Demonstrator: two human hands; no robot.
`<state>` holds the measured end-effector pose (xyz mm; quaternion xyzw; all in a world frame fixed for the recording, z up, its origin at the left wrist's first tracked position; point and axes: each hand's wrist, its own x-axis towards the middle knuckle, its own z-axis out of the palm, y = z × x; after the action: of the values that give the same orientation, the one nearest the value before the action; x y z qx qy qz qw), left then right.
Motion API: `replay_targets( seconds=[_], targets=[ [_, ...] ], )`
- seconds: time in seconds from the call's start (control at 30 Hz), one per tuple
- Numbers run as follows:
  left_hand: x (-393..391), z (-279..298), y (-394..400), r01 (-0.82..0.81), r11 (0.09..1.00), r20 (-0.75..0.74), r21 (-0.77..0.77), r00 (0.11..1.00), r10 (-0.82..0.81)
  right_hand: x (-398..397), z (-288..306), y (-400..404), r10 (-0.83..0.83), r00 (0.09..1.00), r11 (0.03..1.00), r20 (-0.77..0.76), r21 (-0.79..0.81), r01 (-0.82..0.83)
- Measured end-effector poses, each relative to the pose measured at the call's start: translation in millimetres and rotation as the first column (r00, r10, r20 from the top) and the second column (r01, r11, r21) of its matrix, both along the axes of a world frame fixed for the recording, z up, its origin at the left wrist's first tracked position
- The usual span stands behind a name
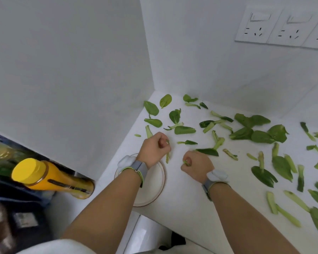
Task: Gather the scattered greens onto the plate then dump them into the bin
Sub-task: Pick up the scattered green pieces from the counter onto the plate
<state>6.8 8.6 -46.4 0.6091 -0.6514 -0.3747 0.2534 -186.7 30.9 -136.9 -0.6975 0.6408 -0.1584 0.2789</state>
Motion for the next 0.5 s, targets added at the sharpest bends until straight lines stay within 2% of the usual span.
replay_targets(
  seconds=[0.07,0.13,0.23,0.37,0.5],
  targets=[
    [20.0,3.5,9.4,-0.025,0.999,0.000,0.034,1.000,0.025,13.0,8.4,-6.1,-0.078,0.988,0.997,0.135,0.028,0.075],
    [41.5,2.9,19.1,-0.035,0.997,0.074,0.067,0.997,0.030,30.6,19.2,-12.8,-0.172,0.944,0.985,0.283,0.057,0.162],
    [68.3,0.0,33.7,-0.093,0.992,0.222,0.091,0.973,0.071,59.1,29.5,-19.0,-0.203,0.862,0.979,0.464,0.102,0.176],
    [91.5,-4.8,53.2,-0.252,0.964,0.353,0.089,0.913,0.206,96.2,35.0,-13.3,-0.116,0.843,0.992,0.525,0.104,0.072],
    [99.0,-9.4,54.9,-0.280,0.957,0.382,0.078,0.895,0.231,117.9,30.8,-7.1,-0.027,0.857,0.995,0.514,0.100,-0.028]
  ],
)
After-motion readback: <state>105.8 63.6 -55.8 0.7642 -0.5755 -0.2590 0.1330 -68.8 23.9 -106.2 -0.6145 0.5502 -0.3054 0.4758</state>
